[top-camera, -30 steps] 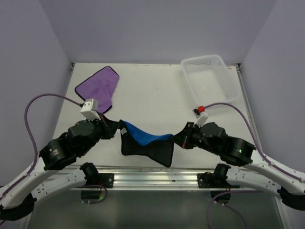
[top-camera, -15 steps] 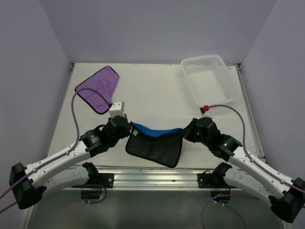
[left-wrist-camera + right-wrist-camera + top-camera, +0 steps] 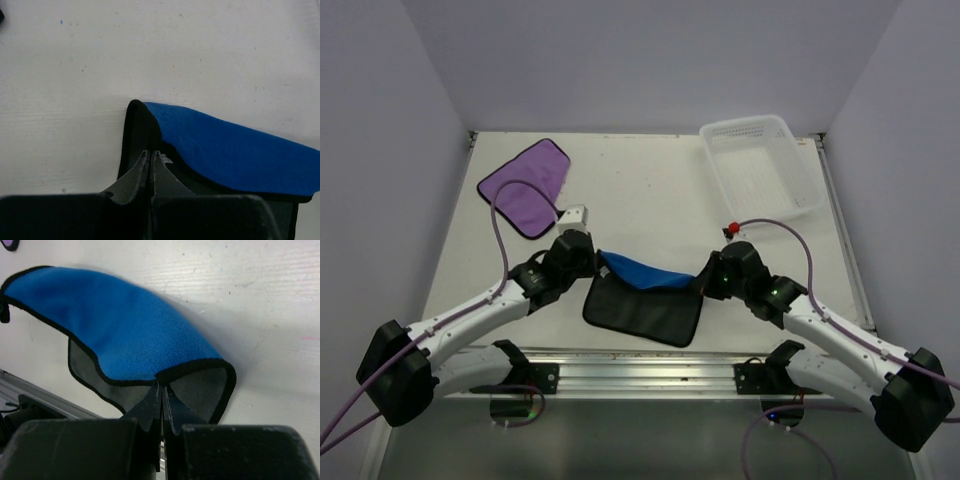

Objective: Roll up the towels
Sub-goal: Fold the towel

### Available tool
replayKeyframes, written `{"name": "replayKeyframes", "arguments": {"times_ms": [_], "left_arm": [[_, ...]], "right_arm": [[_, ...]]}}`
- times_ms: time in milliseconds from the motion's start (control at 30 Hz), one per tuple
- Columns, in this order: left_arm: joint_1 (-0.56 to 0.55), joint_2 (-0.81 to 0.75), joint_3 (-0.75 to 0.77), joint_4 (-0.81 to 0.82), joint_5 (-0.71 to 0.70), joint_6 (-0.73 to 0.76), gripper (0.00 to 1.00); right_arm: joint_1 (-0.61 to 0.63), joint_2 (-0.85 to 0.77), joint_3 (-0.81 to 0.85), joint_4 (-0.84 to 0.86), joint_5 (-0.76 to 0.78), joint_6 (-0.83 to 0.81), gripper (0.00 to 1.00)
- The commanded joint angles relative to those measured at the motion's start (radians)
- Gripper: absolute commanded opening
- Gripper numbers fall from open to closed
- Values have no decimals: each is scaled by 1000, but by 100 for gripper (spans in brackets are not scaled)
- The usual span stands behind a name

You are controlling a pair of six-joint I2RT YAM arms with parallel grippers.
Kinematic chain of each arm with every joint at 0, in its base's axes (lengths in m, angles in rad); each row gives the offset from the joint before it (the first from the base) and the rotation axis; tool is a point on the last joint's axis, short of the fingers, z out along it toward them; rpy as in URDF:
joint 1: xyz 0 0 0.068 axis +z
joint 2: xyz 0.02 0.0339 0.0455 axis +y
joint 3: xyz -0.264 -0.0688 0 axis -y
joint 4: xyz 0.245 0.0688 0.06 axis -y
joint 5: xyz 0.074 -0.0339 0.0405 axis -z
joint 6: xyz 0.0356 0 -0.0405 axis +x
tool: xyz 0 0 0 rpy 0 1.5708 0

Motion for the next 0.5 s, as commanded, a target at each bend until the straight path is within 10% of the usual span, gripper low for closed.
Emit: {"name": "replayKeyframes", "arguments": {"times_ms": [0,467], "left_arm": [[6,-26,0,60,52,-4,0],[6,-121,-183,38,130,-76,0]], "right_arm": [[-3,-53,-41,1,-56,0,0],[-4,-134,-158,-33,-176,55,0]]}}
